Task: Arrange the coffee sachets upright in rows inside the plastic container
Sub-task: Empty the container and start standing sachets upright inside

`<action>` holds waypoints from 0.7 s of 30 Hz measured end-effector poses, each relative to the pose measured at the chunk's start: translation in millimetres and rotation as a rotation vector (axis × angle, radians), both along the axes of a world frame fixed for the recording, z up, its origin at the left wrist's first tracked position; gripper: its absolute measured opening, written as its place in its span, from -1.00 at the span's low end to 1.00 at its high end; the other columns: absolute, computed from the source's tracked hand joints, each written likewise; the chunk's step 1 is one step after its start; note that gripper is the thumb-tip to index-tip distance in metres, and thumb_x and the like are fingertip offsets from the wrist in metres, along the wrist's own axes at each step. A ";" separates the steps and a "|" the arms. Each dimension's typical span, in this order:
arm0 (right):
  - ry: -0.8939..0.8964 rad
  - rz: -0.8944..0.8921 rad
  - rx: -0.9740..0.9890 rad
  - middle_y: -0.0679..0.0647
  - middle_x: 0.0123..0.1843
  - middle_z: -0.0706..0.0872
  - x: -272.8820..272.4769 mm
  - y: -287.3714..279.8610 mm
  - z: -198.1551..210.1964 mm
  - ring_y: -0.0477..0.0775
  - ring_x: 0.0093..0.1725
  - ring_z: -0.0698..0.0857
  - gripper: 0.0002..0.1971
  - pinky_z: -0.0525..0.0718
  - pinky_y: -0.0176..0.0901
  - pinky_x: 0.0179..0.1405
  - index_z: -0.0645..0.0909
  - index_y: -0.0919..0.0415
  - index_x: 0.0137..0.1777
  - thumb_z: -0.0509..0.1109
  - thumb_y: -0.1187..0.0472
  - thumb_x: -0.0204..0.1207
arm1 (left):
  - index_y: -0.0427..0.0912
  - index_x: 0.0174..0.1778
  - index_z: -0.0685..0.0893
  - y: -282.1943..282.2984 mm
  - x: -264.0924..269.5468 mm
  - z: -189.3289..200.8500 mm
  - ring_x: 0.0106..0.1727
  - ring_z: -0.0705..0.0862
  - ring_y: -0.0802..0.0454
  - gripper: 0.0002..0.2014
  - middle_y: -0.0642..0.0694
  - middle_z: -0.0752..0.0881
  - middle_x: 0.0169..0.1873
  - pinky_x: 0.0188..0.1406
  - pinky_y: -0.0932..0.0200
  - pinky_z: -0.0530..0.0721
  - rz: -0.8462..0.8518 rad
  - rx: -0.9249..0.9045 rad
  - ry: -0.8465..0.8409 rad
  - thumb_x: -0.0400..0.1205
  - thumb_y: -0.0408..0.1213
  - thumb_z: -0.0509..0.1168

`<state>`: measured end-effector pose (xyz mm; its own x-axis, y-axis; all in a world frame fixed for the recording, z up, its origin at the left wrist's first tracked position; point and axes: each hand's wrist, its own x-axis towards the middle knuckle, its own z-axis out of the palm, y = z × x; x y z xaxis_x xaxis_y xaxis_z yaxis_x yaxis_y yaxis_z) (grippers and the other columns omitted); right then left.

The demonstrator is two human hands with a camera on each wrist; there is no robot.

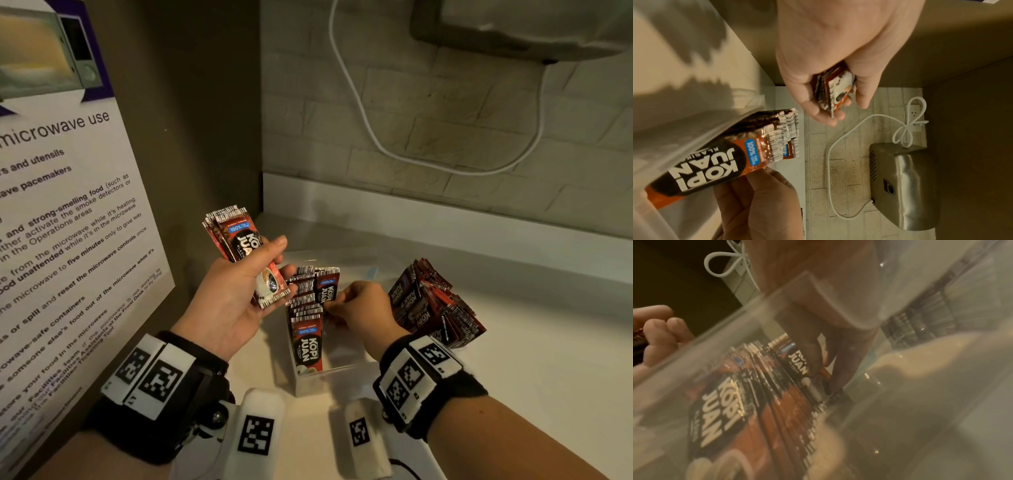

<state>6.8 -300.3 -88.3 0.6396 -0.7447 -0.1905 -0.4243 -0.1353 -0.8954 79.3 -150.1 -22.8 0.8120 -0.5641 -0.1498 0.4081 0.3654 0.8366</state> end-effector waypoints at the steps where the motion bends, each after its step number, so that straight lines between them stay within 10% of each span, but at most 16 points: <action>1: 0.001 0.005 -0.008 0.21 -0.27 0.72 -0.1 -0.2 -0.5 0.16 -0.25 0.74 -0.74 0.79 0.04 -0.13 0.50 0.20 -0.35 0.54 0.40 0.39 | -0.05 -0.36 0.62 0.1 -0.2 0.2 -0.37 0.73 0.11 -0.84 0.05 0.68 -0.49 -0.39 0.16 0.76 -0.001 -0.001 0.000 0.48 -0.26 0.46; 10: 0.157 0.029 -0.203 0.22 -0.17 0.74 -10.2 -5.9 14.0 0.17 -0.21 0.78 -0.70 0.78 -0.01 -0.20 0.48 0.17 -0.26 0.62 0.34 0.31 | -0.10 -0.21 0.65 1.5 2.8 3.2 -0.49 0.71 0.14 -0.85 0.01 0.67 -0.49 -0.51 0.17 0.72 0.026 0.044 0.026 0.62 -0.14 0.33; 21: -0.386 0.349 0.146 0.18 -0.28 0.68 -31.7 32.8 91.5 -0.02 -0.53 0.52 -0.74 0.44 -0.24 -0.60 0.64 0.38 -0.01 0.54 0.24 0.39 | -0.14 -0.05 0.76 -6.9 -13.7 7.1 -0.20 0.82 -0.09 -0.78 -0.16 0.83 -0.20 -0.26 0.04 0.73 -0.156 0.047 -0.126 0.40 -0.27 0.49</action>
